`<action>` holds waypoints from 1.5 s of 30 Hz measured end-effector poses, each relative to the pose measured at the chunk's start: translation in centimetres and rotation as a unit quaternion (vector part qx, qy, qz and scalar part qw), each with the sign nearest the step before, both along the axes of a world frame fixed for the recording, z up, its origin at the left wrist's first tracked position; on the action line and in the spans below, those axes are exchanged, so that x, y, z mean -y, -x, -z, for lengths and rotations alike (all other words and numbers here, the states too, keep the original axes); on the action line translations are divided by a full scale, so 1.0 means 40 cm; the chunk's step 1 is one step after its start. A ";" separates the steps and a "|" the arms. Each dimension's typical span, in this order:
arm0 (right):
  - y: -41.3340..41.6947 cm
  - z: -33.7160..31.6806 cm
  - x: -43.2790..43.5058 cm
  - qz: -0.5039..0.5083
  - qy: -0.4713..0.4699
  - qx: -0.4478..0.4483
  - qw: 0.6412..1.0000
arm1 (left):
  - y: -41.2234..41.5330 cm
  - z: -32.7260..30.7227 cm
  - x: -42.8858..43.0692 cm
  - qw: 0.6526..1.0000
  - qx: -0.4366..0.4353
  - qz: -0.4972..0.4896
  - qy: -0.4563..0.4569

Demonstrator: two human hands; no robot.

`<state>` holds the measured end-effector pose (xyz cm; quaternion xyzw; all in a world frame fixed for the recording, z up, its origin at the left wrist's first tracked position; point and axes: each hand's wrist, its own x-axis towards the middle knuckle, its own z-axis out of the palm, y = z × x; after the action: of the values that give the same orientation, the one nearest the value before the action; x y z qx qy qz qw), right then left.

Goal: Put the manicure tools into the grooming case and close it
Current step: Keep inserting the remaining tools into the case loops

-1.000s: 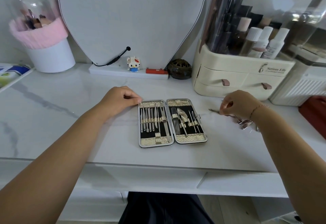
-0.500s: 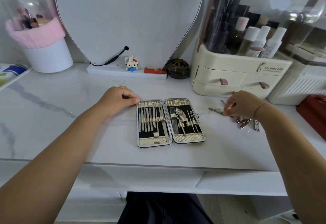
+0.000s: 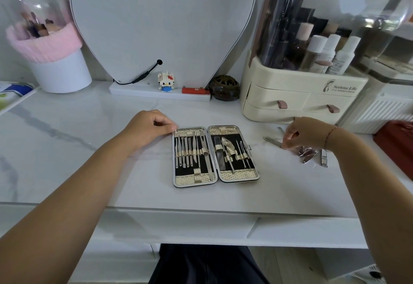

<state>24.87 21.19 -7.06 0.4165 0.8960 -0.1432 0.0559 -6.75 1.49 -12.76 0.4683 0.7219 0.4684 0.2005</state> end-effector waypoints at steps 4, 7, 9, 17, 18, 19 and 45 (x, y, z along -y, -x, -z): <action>0.003 -0.002 0.002 -0.022 0.003 0.018 1.000 | -0.001 0.000 0.000 1.000 0.004 -0.003 -0.001; 0.005 -0.001 0.008 -0.031 0.004 0.018 0.999 | 0.001 0.002 -0.002 1.000 -0.002 -0.004 0.003; 0.006 0.001 0.008 -0.027 0.006 -0.008 1.000 | 0.002 0.002 -0.003 1.000 -0.007 -0.003 0.004; 0.017 -0.006 0.018 -0.034 0.112 -0.155 0.981 | 0.002 0.002 -0.002 1.000 -0.003 -0.004 0.002; 0.024 -0.006 0.021 -0.036 0.128 -0.177 0.975 | 0.003 0.002 -0.002 1.000 -0.005 -0.003 0.004; 0.034 -0.008 0.029 -0.041 0.144 -0.201 0.968 | 0.004 0.001 -0.003 1.000 -0.006 -0.003 0.005; 0.358 0.079 0.163 -0.040 0.216 -0.337 0.915 | 0.010 0.004 -0.006 1.000 -0.020 0.002 0.008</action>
<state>10.55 14.67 -10.21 0.2853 0.8246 -0.4632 -0.1550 -7.16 1.72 -12.91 0.4770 0.7286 0.4528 0.1910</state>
